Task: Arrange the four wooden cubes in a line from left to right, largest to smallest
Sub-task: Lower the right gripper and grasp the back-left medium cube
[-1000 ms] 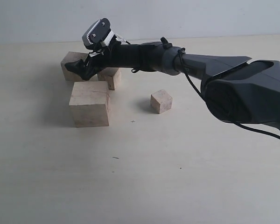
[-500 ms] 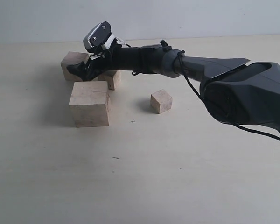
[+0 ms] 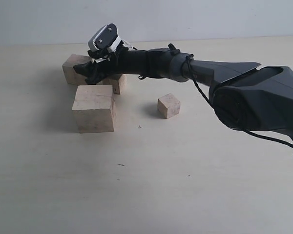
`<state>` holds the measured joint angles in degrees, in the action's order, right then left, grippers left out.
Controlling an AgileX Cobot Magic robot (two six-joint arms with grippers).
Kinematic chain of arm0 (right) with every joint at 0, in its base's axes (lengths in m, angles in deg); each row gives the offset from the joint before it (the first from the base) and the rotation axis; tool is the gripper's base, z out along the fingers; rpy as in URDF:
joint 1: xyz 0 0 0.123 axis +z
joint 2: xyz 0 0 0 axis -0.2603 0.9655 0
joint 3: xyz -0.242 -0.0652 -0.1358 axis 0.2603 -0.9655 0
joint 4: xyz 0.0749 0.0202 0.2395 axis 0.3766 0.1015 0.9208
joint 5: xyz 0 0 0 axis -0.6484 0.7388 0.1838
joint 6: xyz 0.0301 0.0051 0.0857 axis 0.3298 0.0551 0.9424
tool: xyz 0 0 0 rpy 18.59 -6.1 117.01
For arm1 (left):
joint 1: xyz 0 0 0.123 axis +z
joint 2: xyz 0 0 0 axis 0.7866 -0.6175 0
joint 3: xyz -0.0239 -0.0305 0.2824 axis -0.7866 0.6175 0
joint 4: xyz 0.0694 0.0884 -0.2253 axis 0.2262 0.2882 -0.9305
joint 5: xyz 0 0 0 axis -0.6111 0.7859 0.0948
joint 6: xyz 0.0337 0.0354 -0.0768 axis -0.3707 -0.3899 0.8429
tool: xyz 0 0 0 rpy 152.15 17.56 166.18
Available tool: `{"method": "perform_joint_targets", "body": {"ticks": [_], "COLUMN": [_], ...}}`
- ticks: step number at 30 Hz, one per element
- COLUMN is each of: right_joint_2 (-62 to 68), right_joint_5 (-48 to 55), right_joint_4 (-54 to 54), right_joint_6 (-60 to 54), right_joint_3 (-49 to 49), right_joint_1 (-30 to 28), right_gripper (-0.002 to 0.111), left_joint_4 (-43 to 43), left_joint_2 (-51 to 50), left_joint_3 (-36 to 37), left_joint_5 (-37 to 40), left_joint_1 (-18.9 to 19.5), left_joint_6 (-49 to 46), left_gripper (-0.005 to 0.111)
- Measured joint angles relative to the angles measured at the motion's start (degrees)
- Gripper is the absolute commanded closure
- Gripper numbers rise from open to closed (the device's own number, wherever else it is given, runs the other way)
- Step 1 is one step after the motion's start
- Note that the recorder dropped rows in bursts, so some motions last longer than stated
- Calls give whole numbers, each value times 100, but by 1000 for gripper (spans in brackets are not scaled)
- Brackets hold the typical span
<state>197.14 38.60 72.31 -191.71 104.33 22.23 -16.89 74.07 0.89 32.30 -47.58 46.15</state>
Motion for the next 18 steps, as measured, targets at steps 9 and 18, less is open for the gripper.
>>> {"method": "perform_joint_targets", "body": {"ticks": [9,18], "right_joint_2": [0,-336], "right_joint_5": [0,-11], "right_joint_4": [-30,-1450], "right_joint_6": [-24,1046], "right_joint_3": [0,17], "right_joint_1": [0,0], "right_gripper": [108,108], "left_joint_4": [0,0], "left_joint_2": [0,0], "left_joint_3": [0,0], "left_joint_5": [0,0], "left_joint_1": [0,0], "left_joint_6": [0,0], "left_gripper": [107,107]}}
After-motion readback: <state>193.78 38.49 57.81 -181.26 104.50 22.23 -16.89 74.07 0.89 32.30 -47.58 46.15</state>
